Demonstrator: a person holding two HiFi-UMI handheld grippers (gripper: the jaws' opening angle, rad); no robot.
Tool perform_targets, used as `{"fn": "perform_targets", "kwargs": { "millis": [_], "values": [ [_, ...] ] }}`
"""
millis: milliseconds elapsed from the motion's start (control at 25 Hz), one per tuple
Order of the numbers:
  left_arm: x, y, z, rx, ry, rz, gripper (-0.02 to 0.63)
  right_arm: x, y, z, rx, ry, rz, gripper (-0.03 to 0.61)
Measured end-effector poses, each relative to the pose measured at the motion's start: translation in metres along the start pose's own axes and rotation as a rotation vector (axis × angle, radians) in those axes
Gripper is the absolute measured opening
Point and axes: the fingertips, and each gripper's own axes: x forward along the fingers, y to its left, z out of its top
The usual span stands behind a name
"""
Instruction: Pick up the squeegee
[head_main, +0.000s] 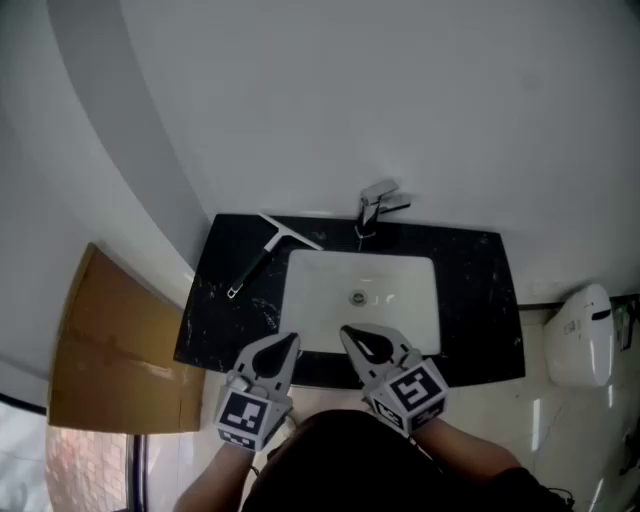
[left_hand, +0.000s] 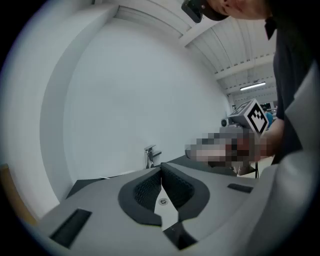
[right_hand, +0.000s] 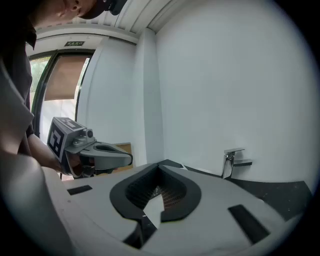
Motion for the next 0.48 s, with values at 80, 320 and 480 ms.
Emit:
{"fn": "perform_targets", "kwargs": {
  "millis": [80,320,480],
  "values": [
    [0.0,0.0006,0.0003,-0.002,-0.001,0.001,-0.008,0.0002,-0.0007,-0.0006,-0.006,0.006,-0.005,-0.008],
    [0.0018,0.0019,-0.0003,0.0,0.002,0.0,-0.008,0.0008,-0.0013,0.0005,0.001,0.006,-0.002,-0.008],
    [0.0029,0.003,-0.0026,0.001,0.009,0.005,-0.008,0.0005,-0.0022,-0.0007,0.001,0.003,0.001,-0.008]
  ]
}}
